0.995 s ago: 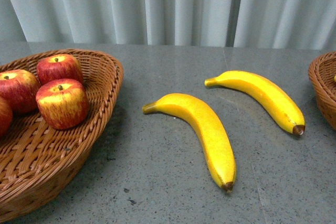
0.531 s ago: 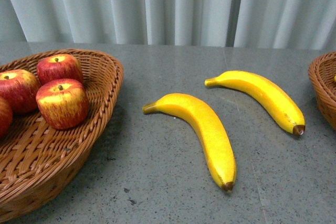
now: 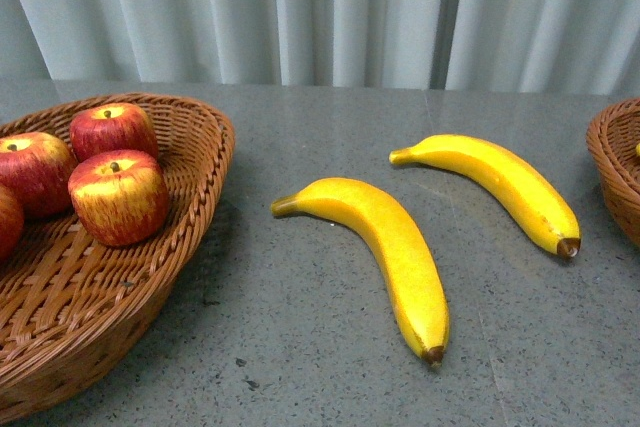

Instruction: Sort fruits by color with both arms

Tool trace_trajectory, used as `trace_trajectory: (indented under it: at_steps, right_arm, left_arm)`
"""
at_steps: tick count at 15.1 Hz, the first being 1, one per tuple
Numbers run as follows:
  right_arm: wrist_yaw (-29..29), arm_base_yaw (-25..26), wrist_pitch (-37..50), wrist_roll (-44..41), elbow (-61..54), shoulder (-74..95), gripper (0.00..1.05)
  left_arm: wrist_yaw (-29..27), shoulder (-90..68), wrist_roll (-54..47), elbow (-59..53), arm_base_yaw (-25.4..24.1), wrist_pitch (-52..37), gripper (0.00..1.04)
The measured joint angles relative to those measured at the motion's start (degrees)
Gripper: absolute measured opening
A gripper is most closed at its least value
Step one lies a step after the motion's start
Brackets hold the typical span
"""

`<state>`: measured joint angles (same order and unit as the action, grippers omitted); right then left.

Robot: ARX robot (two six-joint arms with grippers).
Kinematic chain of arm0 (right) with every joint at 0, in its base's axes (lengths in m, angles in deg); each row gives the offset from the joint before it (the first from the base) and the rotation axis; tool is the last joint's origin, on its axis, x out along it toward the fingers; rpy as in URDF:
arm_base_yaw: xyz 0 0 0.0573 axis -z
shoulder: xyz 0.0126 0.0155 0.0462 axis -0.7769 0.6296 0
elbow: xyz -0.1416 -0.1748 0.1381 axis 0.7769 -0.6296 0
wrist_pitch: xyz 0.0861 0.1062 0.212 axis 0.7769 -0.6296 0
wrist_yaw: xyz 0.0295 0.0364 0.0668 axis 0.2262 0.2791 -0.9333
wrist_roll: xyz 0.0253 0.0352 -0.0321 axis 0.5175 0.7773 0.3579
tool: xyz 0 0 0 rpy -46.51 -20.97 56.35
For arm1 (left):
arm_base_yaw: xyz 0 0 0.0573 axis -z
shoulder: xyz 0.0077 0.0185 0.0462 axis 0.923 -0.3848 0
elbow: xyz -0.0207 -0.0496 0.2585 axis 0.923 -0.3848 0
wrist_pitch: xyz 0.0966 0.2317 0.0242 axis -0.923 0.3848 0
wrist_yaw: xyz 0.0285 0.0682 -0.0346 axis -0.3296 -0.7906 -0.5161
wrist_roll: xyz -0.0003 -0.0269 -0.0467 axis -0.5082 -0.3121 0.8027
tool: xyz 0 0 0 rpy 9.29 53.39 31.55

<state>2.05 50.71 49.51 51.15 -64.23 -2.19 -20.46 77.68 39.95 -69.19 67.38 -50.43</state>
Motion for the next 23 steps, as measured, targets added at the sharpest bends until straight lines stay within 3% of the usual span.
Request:
trace_trajectory:
  at_steps: [2,4,7,10,15,23]
  right_arm:
    - [1.3,-4.4,7.5,-0.1,7.7,14.2,0.98]
    - [3.0,-10.0,8.0,-0.3,16.9,27.5,0.98]
    - [4.8,-19.2,3.4,-1.6,30.1,42.6,0.98]
    - [3.9,-25.4,-7.1,-2.4,39.9,52.3,0.98]
    - [-0.5,-28.3,-25.4,-4.7,46.2,61.8,0.98]
    - [0.6,-30.1,-30.1,-8.3,46.2,70.3,0.98]
  left_arm:
    - [0.0,0.0,0.0,0.0,0.0,0.0,0.98]
    - [0.0,0.0,0.0,0.0,0.0,0.0,0.98]
    - [0.0,0.0,0.0,0.0,0.0,0.0,0.98]
    - [0.0,0.0,0.0,0.0,0.0,0.0,0.98]
    - [0.0,0.0,0.0,0.0,0.0,0.0,0.98]
    - [0.0,0.0,0.0,0.0,0.0,0.0,0.98]
